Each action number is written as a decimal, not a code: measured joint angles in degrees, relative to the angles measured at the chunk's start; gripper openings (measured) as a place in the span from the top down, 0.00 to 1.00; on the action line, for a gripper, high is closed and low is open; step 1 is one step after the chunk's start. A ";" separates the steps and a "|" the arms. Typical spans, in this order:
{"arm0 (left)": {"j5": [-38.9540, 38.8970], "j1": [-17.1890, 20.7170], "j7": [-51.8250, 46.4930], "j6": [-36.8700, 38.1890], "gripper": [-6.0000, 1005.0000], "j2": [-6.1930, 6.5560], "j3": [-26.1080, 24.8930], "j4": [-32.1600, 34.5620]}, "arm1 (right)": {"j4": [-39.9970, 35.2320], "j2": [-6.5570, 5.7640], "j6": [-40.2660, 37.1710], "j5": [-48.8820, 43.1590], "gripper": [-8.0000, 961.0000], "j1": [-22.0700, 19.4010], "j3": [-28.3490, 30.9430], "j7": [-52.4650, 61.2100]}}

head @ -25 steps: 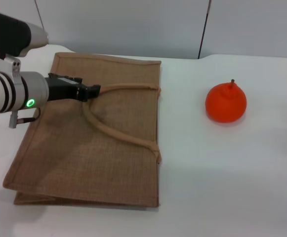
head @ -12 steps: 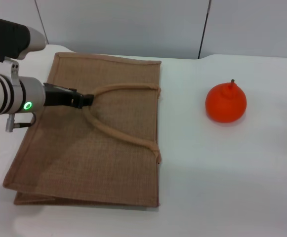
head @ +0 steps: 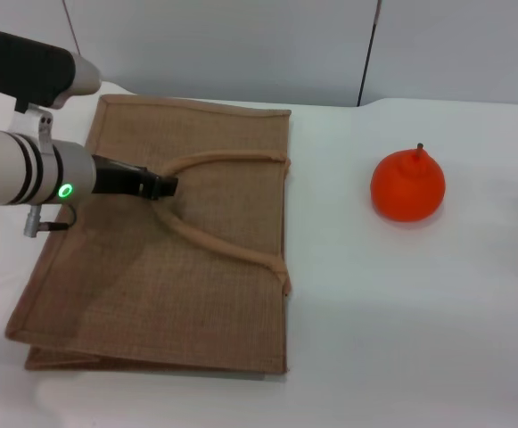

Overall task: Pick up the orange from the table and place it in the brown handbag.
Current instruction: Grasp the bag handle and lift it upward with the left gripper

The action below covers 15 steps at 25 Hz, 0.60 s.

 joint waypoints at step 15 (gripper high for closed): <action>0.01 -0.92 -0.14 2.11 0.48 0.07 -0.66 -3.16 | 0.00 0.00 0.11 -0.01 0.11 -0.01 0.00 0.55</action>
